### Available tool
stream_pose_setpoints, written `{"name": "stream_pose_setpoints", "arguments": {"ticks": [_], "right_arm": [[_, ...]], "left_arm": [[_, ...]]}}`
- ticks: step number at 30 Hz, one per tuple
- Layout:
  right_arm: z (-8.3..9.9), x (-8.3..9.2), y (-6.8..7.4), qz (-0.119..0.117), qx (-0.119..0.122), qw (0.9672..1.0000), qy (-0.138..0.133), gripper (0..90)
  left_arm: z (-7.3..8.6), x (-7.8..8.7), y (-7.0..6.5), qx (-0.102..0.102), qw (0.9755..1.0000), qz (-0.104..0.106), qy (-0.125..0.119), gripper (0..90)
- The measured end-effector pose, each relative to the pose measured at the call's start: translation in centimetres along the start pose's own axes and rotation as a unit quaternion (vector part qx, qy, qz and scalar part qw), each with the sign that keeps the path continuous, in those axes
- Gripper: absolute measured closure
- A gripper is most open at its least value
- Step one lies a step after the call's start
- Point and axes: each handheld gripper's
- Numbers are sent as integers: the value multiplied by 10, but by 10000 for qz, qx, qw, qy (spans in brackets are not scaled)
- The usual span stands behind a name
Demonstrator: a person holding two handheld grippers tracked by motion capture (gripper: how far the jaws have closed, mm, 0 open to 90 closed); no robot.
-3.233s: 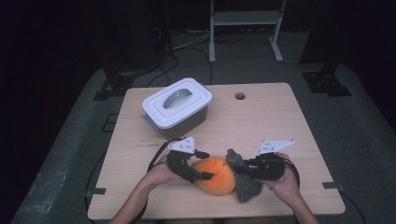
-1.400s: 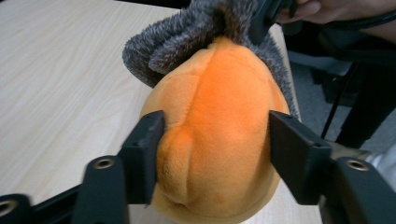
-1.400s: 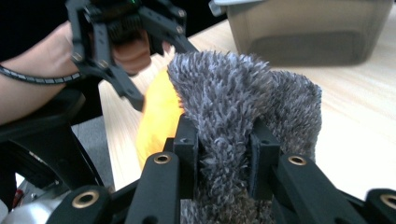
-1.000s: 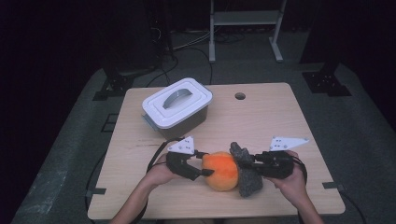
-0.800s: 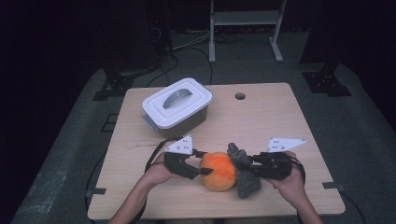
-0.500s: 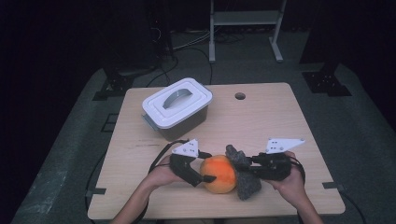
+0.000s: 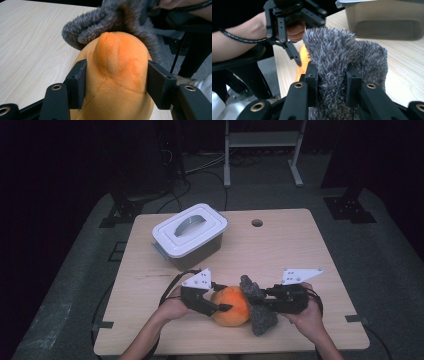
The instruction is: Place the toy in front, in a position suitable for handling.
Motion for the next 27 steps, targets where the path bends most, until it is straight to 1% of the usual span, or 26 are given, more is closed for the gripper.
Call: {"name": "stream_pose_setpoints", "arguments": {"ticks": [1, 3, 6, 8, 9, 11, 12, 14, 15, 17, 19, 20, 22, 25, 27], "right_arm": [[0, -2, 1, 20, 49, 10000, 49, 690], [5, -6, -1, -44, -17, 9999, 119, 690], [12, -8, -6, -101, -155, 9997, 182, 690], [11, -6, -7, -107, -227, 9996, 155, 691], [9, -5, -6, -106, -230, 9996, 97, 691], [4, -4, -1, -192, -173, 9997, -36, 690], [2, -4, 1, -242, -147, 9996, -75, 690], [2, -7, 2, -209, -56, 9997, 59, 690], [4, -8, 1, -210, -52, 9997, 111, 690], [8, -9, -3, -294, -127, 9994, 150, 690], [10, -6, -7, -266, -192, 9992, 223, 690], [11, -5, -7, -231, -210, 9992, 238, 690], [9, -3, -5, -237, -244, 9993, 139, 690], [2, -6, 3, -303, -107, 9995, 72, 689], [1, -8, 5, -301, -19, 9994, 151, 689]], "left_arm": [[0, 1, 1, 15, 10000, -12, -5, 389], [2, 4, 3, 62, 10000, -16, 3, 382], [7, 4, 6, 167, 9998, 90, -57, 377], [6, 3, 5, 132, 9998, 136, -29, 369], [6, 2, 4, 109, 9998, 144, -5, 365], [5, 0, 2, 16, 9998, 194, 8, 358], [5, -1, 1, 4, 9998, 201, 18, 356], [4, -1, 0, -44, 9997, 227, 50, 356], [4, -1, 0, -56, 9997, 233, 60, 356], [5, -1, 1, -52, 9996, 282, 53, 354], [5, -1, 0, -36, 9995, 321, 55, 349], [5, -2, -1, -37, 9994, 350, 58, 342], [3, -6, -2, -61, 9993, 368, 70, 336], [1, -10, -6, -160, 9990, 413, 103, 328], [1, -10, -6, -169, 9991, 382, 98, 326]]}}
Point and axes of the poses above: each handheld gripper's, and its own axes: x roughly backward along the jaws, z roughly out of its underside, y roughly to its left, and after that the axes turned 4 degrees about z, right-handed
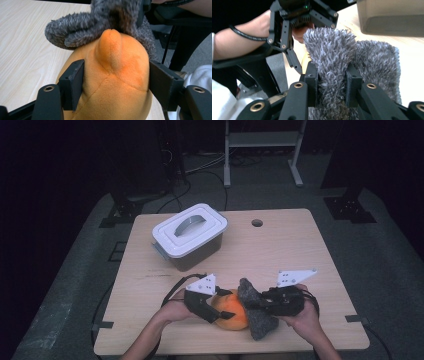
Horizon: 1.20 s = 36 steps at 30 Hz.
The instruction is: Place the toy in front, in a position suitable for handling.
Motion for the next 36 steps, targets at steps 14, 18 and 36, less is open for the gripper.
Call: {"name": "stream_pose_setpoints", "arguments": {"ticks": [14, 18, 36], "right_arm": [[-8, 2, 6, -242, 57, 9996, -117, 690], [-3, -2, 5, -333, 52, 9994, 11, 691], [5, 3, -6, -165, -98, 9998, 97, 689]], "left_arm": [[-4, -10, -7, -85, 9997, 245, -26, 327], [-3, -8, -6, -64, 9995, 296, -19, 333], [3, 1, 4, 95, 9996, 229, -127, 346]]}}
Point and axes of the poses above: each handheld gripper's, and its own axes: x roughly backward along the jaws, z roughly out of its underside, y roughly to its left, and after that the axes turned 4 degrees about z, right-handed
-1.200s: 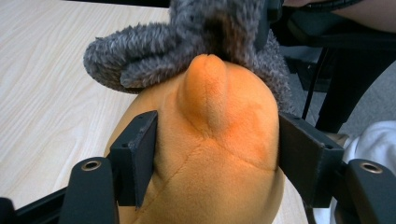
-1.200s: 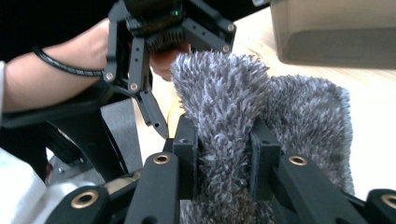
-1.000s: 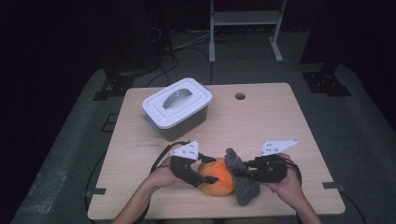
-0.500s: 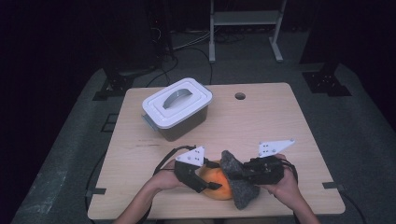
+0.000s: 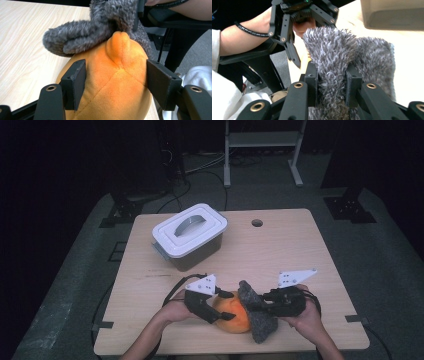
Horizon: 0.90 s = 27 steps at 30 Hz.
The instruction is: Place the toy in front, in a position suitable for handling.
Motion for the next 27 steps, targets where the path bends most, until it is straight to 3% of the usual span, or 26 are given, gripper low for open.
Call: {"name": "stream_pose_setpoints", "arguments": {"ticks": [9, 12, 16, 19, 25, 27], "right_arm": [[20, 4, -21, 183, -395, 9989, 181, 686], [19, 5, -20, 276, -384, 9987, 182, 687], [8, 5, -9, 257, -166, 9995, -61, 687], [7, 0, -7, 300, -49, 9995, 26, 687], [19, 4, -20, 417, -295, 9986, 164, 686], [16, 6, -17, 458, -298, 9985, 48, 686]], "left_arm": [[12, 21, 15, 384, 9990, -143, -178, 339], [14, 23, 16, 449, 9986, -169, -208, 338], [14, 21, 16, 451, 9986, -174, -217, 338], [14, 23, 17, 452, 9986, -198, -189, 338], [16, 26, 20, 591, 9976, -263, -243, 342], [16, 26, 20, 579, 9976, -277, -254, 343]]}}
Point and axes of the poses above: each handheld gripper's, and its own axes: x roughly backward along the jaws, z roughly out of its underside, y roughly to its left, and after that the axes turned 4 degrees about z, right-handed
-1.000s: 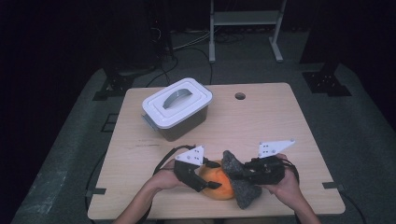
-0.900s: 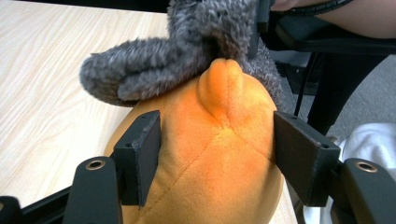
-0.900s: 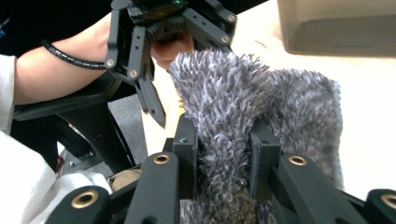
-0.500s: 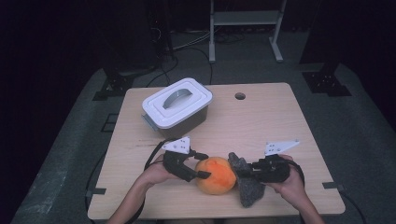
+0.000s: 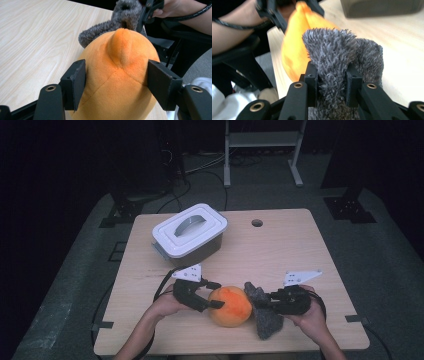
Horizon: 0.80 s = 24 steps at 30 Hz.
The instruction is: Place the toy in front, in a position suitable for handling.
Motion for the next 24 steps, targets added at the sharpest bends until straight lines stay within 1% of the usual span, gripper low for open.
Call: {"name": "stream_pose_setpoints", "arguments": {"ticks": [2, 3, 4, 6, 8, 9, 10, 12, 13, 16, 17, 19, 21, 22, 23, 24], "right_arm": [[-7, 2, 7, -70, 96, 9998, -180, 686], [-9, 1, 10, -101, 167, 9996, -221, 686], [-11, -1, 13, -93, 254, 9995, -180, 686], [-10, -4, 14, -39, 345, 9994, -63, 685], [-6, -5, 9, -21, 253, 9997, 2, 685], [-4, -5, 5, 110, 246, 9996, 94, 684], [-2, -4, 3, 164, 186, 9996, 127, 685], [-3, -2, 3, 207, 161, 9996, 48, 685], [-5, -1, 6, 229, 201, 9995, -2, 685], [-13, -2, 16, 114, 341, 9992, -192, 685], [-14, -3, 18, 91, 398, 9990, -165, 684], [-12, -6, 18, 122, 430, 9990, -72, 685], [-8, -6, 12, 196, 380, 9991, -39, 685], [-7, -5, 10, 243, 350, 9991, -1, 685], [-5, -4, 8, 279, 300, 9992, 12, 684], [-3, -4, 5, 313, 266, 9991, 48, 684]], "left_arm": [[0, -2, -1, -33, 10000, -24, -10, 345], [-1, -2, -1, -38, 10000, -48, -5, 346], [-1, -2, -1, -36, 10000, -65, 1, 348], [-2, 0, 0, -33, 9999, -152, -14, 359], [-1, 3, 1, 25, 9997, -221, -41, 363], [-1, 3, 1, 53, 9997, -248, -57, 365], [-1, 3, 2, 85, 9996, -261, -87, 366], [-2, 3, 2, 102, 9995, -285, -95, 366], [-2, 2, 2, 89, 9996, -271, -89, 366], [-3, -2, 0, 71, 9995, -280, -82, 366], [-3, -3, 0, 64, 9995, -286, -78, 366], [-3, -2, 0, 87, 9995, -302, -92, 367], [-3, -2, 0, 54, 9996, -251, -86, 362], [-3, -3, -1, 56, 9998, -158, -72, 351], [-2, -3, -1, 45, 10000, -16, -8, 321], [-1, -4, -2, -27, 10000, 11, 26, 290]]}}
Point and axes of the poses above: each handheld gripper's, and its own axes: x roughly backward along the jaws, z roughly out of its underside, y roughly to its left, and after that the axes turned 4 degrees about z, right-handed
